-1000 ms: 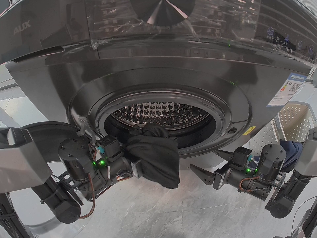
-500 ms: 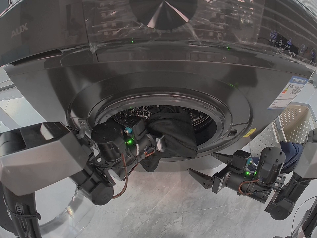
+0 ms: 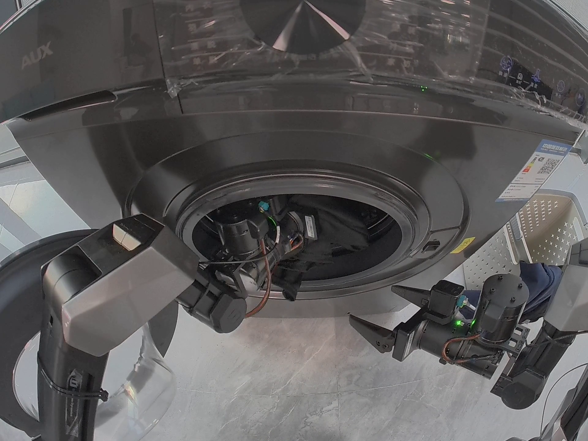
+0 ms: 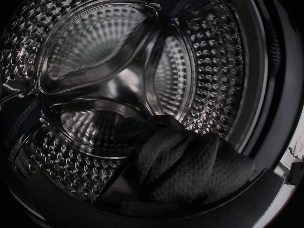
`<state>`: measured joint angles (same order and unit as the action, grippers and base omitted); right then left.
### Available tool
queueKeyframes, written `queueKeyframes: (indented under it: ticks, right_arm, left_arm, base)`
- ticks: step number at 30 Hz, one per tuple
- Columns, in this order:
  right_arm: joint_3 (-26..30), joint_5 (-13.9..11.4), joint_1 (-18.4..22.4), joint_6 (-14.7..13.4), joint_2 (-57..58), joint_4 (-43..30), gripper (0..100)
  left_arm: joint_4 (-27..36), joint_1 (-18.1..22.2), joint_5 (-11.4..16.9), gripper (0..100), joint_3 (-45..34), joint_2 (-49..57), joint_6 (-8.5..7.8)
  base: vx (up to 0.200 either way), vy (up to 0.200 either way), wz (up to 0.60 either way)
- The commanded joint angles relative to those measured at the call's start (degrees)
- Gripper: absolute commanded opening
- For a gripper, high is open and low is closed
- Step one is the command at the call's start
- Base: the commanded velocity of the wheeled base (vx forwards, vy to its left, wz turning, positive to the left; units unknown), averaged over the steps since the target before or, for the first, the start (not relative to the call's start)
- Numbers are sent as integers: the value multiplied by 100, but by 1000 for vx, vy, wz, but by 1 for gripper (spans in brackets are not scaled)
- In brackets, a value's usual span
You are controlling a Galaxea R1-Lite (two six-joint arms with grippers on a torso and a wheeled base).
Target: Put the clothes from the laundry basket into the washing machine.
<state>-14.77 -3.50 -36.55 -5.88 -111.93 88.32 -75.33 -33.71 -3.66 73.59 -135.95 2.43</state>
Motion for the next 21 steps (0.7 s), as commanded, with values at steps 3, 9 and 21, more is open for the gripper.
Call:
queueKeyframes:
  ticks: [3, 9, 21]
  right_arm:
    - [89, 7, -2, 8, -21, 1, 100]
    - [98, 7, -2, 8, -74, 1, 100]
    - [98, -2, 25, 8, -83, 1, 100]
  left_arm:
    - [642, 312, -478, 0, 1570, -775, 91]
    - [677, 382, -504, 0, 1755, -810, 197]
    - [1204, 268, -548, 100, 1122, -265, 795]
  base:
    - [0, 0, 0]
    - [0, 0, 0]
    - [0, 0, 0]
